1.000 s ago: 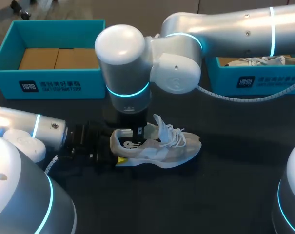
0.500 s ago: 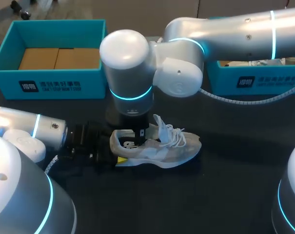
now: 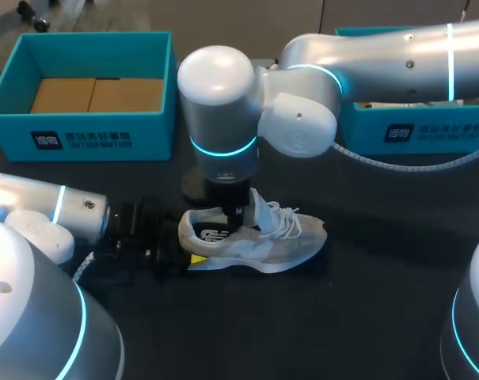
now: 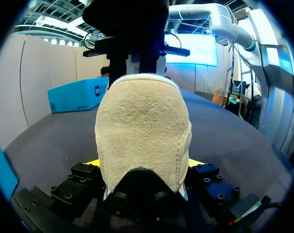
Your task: Take the shoe out of the shoebox, open the shoe tongue, remove and reinsert the insole, then place the shoe into the shoebox
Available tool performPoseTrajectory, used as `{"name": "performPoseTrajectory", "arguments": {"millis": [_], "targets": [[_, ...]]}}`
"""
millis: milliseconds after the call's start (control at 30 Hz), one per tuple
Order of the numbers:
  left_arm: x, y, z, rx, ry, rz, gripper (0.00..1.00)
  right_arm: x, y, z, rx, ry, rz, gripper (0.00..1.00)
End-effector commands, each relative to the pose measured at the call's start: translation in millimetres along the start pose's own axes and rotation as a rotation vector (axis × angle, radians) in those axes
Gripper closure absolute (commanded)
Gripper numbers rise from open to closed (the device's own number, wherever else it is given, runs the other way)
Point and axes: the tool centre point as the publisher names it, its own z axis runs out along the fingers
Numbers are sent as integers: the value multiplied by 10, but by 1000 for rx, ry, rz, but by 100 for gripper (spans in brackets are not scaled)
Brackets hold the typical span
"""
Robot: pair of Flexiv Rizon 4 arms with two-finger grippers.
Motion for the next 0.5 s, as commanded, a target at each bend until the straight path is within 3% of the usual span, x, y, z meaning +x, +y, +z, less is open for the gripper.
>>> {"name": "performPoseTrajectory", "arguments": {"millis": [33,233,500], "targets": [[-1,2,-4,-4,0,0,100,-33,-8,61,-15,2,-11,81],[-1,2,-4,-4,0,0,100,-33,29,125,-35,-5,-12,78],[-1,2,-4,-4,0,0,100,-56,94,234,-67,7,-30,66]]}}
